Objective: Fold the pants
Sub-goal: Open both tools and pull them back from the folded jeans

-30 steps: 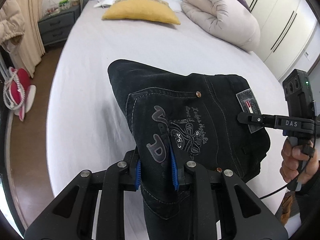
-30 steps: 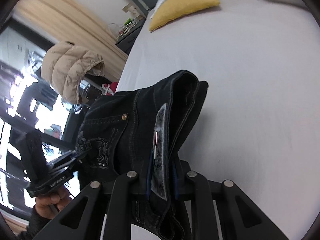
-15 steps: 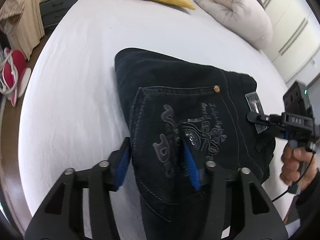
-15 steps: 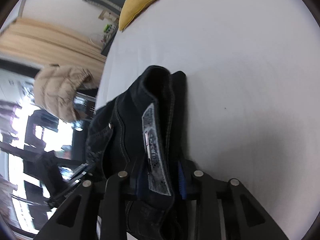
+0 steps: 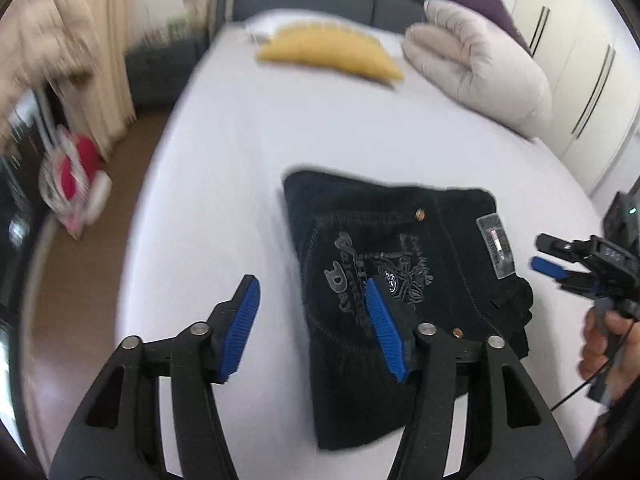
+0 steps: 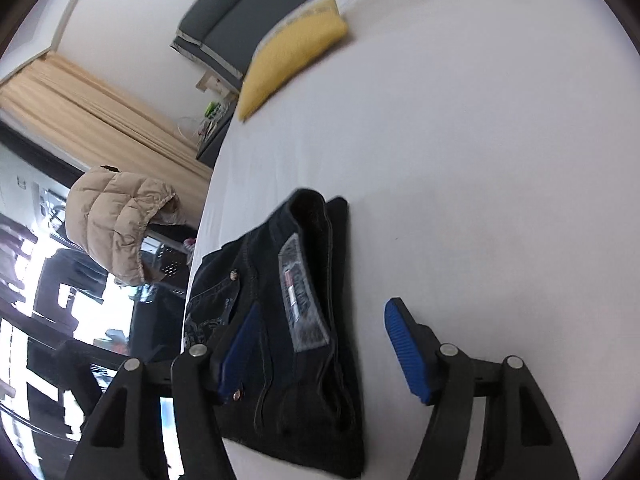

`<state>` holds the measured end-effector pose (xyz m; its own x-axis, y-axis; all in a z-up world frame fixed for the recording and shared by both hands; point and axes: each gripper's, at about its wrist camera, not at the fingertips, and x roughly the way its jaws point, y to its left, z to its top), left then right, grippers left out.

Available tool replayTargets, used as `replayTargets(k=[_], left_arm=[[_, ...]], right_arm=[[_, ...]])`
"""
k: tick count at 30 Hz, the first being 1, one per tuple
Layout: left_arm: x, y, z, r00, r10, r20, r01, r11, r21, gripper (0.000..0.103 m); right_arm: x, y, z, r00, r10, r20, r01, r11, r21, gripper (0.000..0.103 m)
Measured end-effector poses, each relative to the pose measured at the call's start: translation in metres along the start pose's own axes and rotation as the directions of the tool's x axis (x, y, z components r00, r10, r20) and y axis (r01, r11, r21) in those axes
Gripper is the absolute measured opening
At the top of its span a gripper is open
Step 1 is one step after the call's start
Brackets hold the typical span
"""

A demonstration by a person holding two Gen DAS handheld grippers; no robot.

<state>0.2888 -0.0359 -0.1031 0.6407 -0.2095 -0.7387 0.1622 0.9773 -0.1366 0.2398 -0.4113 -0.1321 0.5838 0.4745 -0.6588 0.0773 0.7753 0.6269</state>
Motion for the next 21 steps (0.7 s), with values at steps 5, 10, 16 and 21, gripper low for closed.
replayTargets(k=[5, 10, 16, 21], left_arm=[[-0.114, -0.034, -0.015, 0.929, 0.141, 0.342, -0.181, 0.979, 0.088, 0.103], [-0.218, -0.058, -0.035, 0.806, 0.230, 0.546, -0.311, 0.949, 0.058, 0.103], [-0.290, -0.070, -0.051, 0.820, 0.228, 0.525, -0.284, 0.959, 0.027, 0.103], [-0.345, -0.083, -0.072, 0.839, 0.184, 0.513, -0.238, 0.970, 0.042, 0.103]], right_arm=[[-0.061, 0.039, -0.020, 0.989, -0.049, 0.141, 0.067, 0.990, -0.126, 0.078], [-0.138, 0.089, -0.051, 0.931, -0.042, 0.361, 0.138, 0.960, -0.244, 0.102], [-0.220, 0.141, -0.090, 0.819, 0.009, 0.573, 0.221, 0.918, -0.330, 0.103], [-0.277, 0.179, -0.124, 0.696, -0.029, 0.718, 0.372, 0.869, -0.325, 0.103]])
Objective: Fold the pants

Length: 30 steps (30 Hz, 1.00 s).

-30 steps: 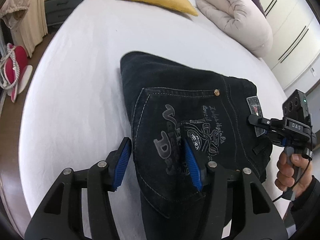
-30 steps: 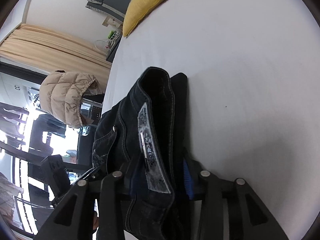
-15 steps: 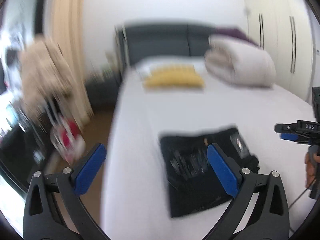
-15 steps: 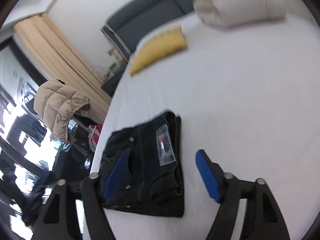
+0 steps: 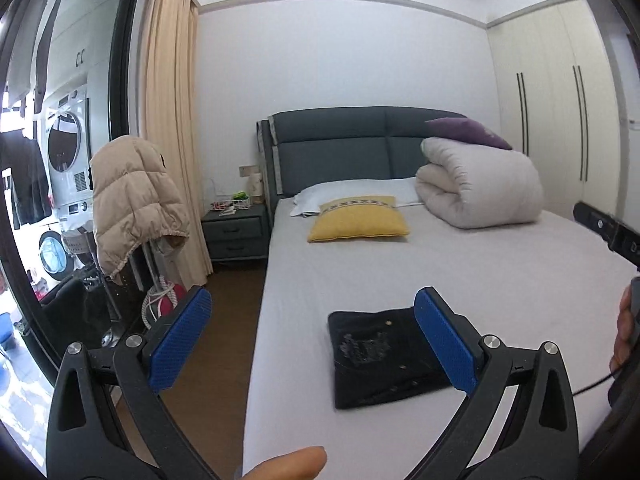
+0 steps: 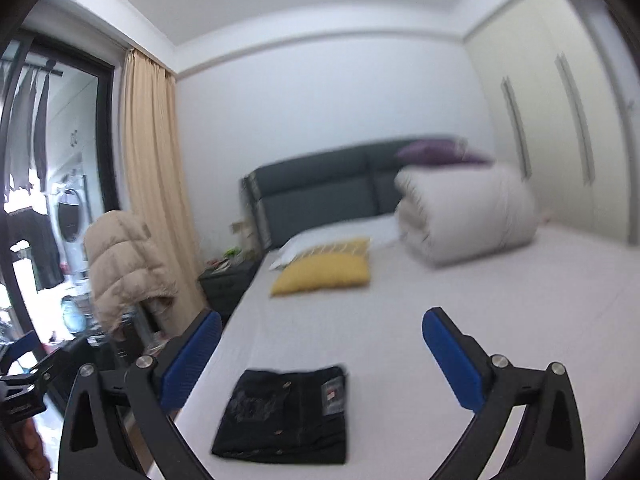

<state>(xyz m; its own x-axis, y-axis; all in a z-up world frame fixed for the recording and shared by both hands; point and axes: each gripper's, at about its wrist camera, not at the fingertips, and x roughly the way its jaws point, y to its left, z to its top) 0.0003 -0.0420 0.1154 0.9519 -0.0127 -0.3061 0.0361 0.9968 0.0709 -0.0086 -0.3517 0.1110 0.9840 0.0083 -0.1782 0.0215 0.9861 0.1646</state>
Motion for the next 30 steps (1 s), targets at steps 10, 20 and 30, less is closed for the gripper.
replayTargets(k=[10, 20, 30], left_arm=[[-0.058, -0.019, -0.017, 0.975, -0.023, -0.220, 0.013, 0.999, -0.045, 0.103], [0.010, -0.018, -0.091, 0.891, -0.035, -0.452, -0.014, 0.995, -0.104, 0.103], [0.064, -0.018, -0.129, 0.860, -0.056, -0.507, -0.005, 0.993, -0.118, 0.103]], right_arm=[[-0.040, 0.015, -0.005, 0.984, -0.062, -0.169, 0.061, 0.998, -0.016, 0.103], [-0.026, 0.010, -0.060, 0.911, -0.092, -0.401, 0.115, 0.993, 0.033, 0.103], [-0.016, 0.035, -0.090, 0.869, -0.064, -0.490, 0.056, 0.998, -0.032, 0.103]])
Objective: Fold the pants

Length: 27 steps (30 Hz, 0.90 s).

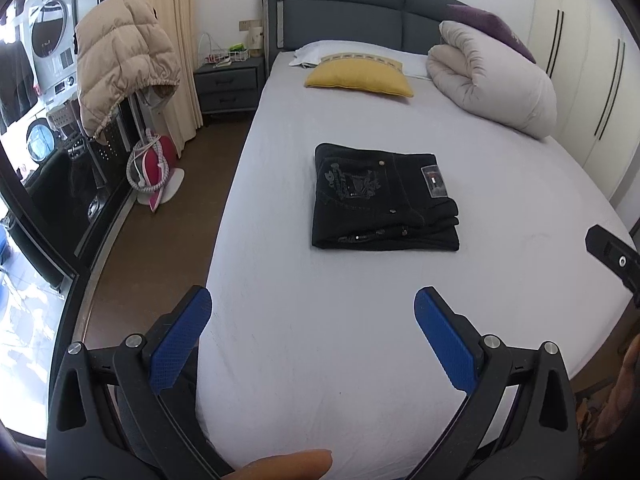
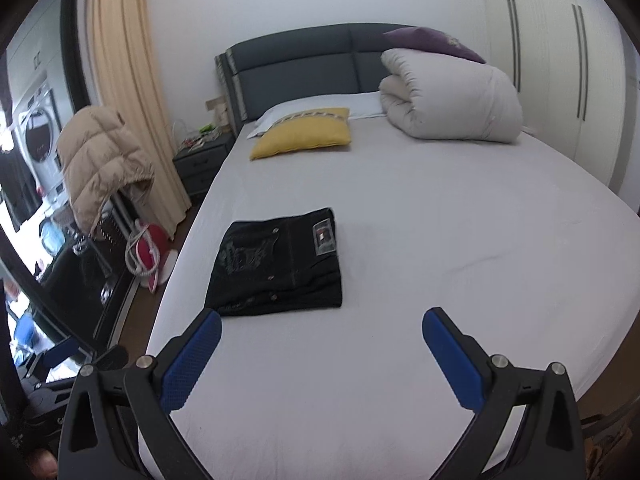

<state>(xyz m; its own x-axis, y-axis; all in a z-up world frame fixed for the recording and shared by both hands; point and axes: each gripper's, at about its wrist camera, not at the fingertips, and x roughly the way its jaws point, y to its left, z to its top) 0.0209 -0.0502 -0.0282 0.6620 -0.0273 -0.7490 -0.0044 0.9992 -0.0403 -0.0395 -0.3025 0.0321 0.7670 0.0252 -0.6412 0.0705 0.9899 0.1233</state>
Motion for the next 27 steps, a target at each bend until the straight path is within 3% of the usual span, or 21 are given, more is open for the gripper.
replayTargets(k=[27], left_arm=[[0.023, 0.020, -0.002, 0.999, 0.028, -0.019, -0.029, 0.998, -0.049, 0.103]], right_arm=[[0.012, 0.020, -0.009, 0.997, 0.001, -0.082, -0.007, 0.997, -0.072, 0.103]])
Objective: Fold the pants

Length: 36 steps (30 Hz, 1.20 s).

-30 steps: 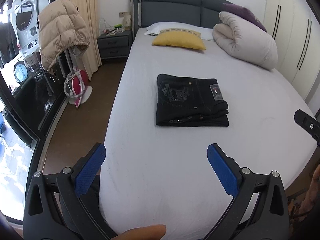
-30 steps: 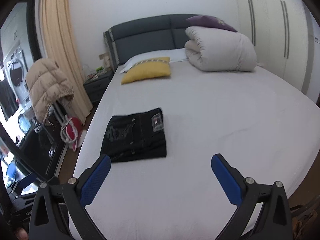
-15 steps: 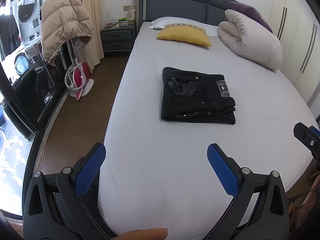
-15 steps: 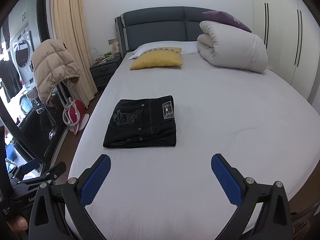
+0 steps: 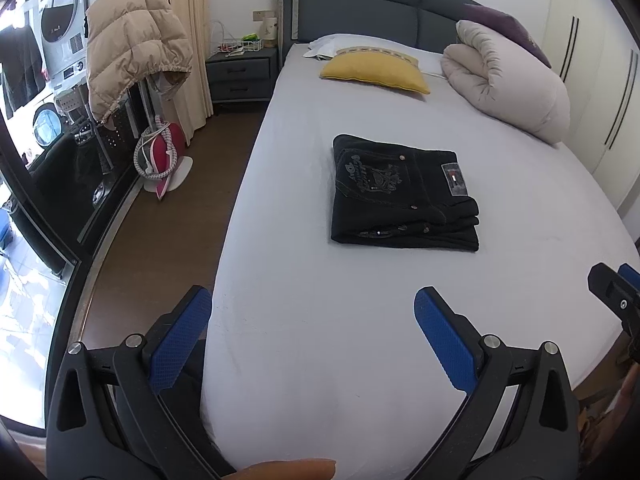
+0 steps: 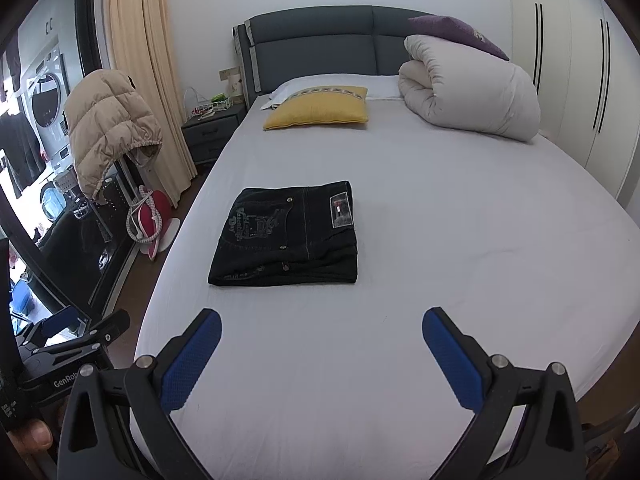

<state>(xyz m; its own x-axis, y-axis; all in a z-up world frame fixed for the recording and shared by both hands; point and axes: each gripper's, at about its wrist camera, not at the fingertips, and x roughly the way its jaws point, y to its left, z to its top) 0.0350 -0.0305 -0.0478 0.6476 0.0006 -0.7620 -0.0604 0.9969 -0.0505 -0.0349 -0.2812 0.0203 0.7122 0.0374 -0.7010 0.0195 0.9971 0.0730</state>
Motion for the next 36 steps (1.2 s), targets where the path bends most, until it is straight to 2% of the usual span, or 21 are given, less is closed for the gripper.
replayTargets(k=[36], left_arm=[[0.001, -0.005, -0.003, 1.000, 0.007, 0.005, -0.007, 1.000, 0.003, 0.103]], right_arm=[[0.005, -0.003, -0.011, 1.000, -0.002, -0.020, 0.002, 1.000, 0.009, 0.103]])
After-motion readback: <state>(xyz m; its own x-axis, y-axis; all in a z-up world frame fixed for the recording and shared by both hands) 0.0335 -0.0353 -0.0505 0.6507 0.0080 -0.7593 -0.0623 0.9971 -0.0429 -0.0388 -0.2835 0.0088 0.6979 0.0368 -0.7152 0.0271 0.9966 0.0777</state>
